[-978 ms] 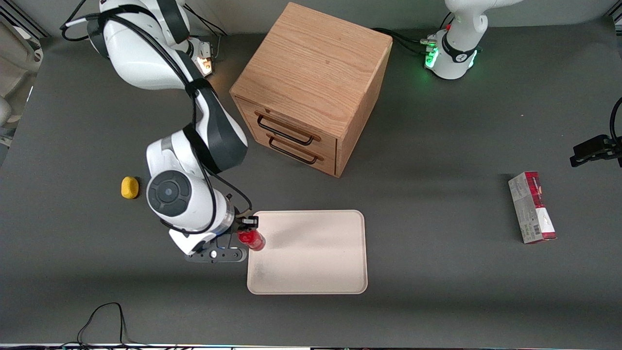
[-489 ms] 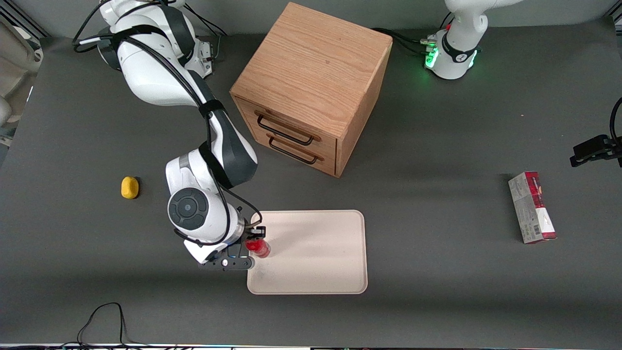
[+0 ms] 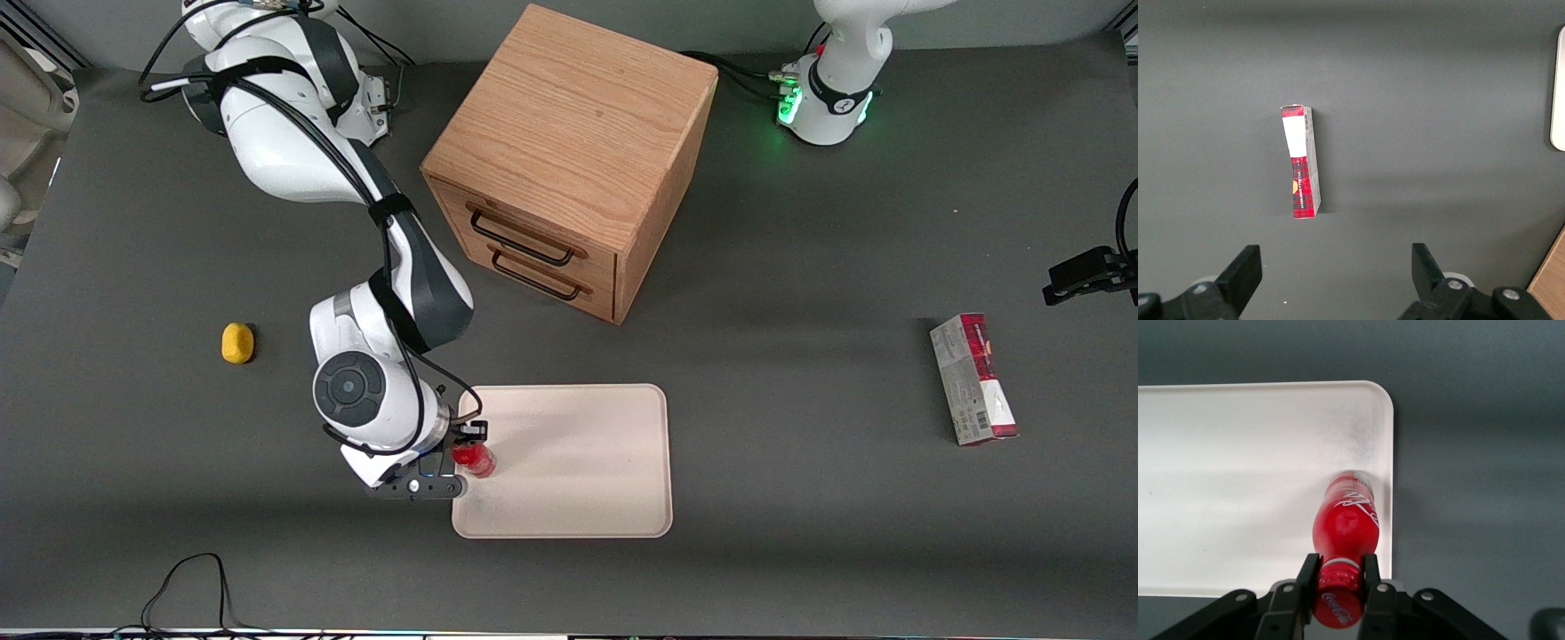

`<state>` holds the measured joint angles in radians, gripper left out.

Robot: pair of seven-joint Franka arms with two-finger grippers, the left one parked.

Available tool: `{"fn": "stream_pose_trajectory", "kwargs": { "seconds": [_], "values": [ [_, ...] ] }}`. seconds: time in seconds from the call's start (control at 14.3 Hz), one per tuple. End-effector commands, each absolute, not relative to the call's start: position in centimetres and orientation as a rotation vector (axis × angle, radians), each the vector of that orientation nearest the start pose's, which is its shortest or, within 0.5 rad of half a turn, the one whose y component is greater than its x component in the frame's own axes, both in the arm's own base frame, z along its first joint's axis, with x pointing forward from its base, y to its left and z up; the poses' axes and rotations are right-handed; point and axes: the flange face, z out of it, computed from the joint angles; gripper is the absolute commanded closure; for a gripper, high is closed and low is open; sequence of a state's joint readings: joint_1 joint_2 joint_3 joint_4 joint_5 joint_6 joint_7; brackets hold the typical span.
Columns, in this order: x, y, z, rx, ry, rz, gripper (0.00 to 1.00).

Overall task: Place coke bottle on tray
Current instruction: 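Lower the bottle onto the tray's edge and open the right gripper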

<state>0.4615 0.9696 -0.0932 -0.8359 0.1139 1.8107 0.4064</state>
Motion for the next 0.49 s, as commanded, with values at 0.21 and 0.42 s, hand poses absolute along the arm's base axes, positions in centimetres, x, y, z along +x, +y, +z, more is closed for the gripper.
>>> {"fn": "stream_pose_trajectory", "kwargs": {
  "seconds": [0.21, 0.42],
  "values": [
    [72.38, 32.38, 33.41, -3.089, 0.026, -0.017, 0.80],
    [72.37, 32.37, 33.33, -3.090, 0.031, -0.014, 0.00]
  ]
}}
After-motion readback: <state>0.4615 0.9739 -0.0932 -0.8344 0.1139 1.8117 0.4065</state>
